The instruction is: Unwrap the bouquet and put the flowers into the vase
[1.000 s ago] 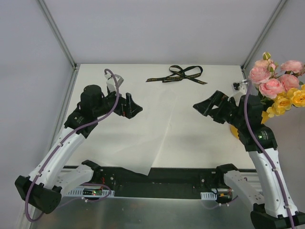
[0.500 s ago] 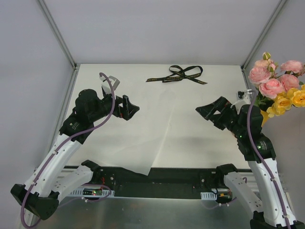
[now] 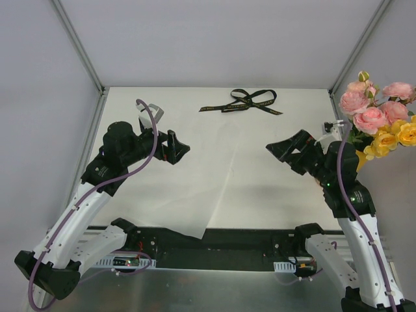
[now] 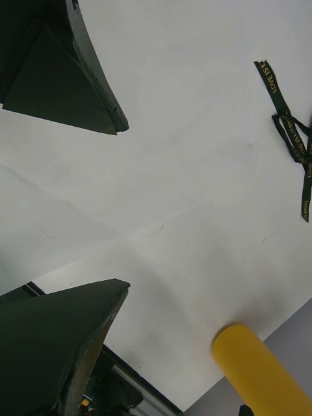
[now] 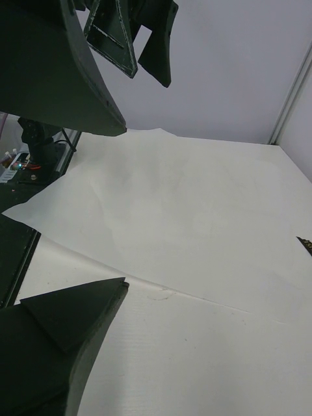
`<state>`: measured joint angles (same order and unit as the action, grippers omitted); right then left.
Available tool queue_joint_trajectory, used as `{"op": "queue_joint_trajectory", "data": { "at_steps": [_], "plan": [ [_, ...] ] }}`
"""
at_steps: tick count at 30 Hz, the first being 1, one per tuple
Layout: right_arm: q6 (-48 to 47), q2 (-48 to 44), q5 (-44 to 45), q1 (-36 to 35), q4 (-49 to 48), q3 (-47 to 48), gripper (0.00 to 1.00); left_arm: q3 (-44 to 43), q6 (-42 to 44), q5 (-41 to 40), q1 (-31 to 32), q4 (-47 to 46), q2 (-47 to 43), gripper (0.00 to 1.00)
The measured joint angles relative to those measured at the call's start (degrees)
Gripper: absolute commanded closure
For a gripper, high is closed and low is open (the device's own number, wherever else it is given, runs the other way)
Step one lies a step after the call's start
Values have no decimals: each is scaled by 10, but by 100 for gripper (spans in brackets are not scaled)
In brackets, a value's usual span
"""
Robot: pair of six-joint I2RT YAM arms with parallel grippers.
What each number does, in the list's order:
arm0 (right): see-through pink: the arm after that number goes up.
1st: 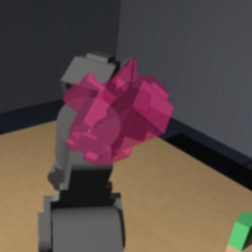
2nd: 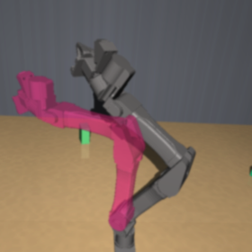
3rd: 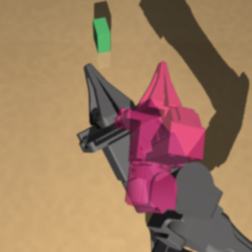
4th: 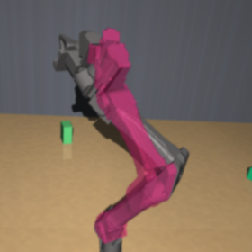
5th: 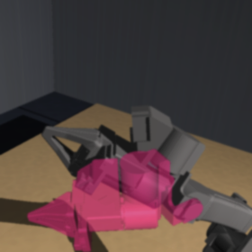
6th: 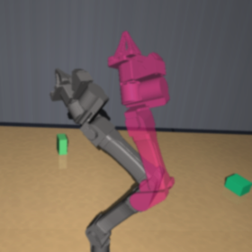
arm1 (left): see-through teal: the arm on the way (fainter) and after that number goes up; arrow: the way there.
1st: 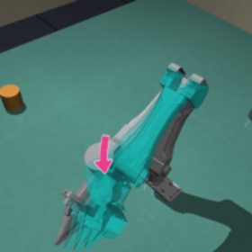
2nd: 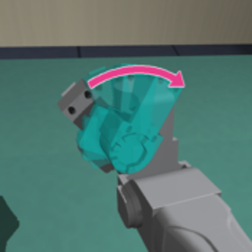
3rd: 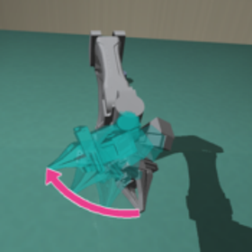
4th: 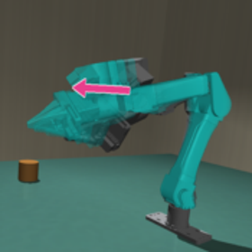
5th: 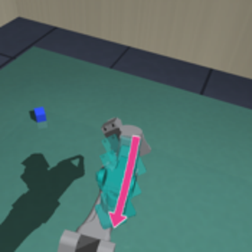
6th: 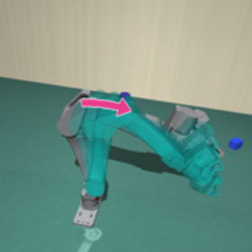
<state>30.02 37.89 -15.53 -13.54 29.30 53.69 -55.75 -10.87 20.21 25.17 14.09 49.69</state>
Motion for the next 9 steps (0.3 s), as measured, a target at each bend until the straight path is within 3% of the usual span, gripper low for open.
{"op": "queue_joint_trajectory", "data": {
  "at_steps": [9],
  "plan": [
    [0, 0, -5, 0, 0, 0, 1, 0, 0, 0, 0, 0, 0, 1]
  ]
}}
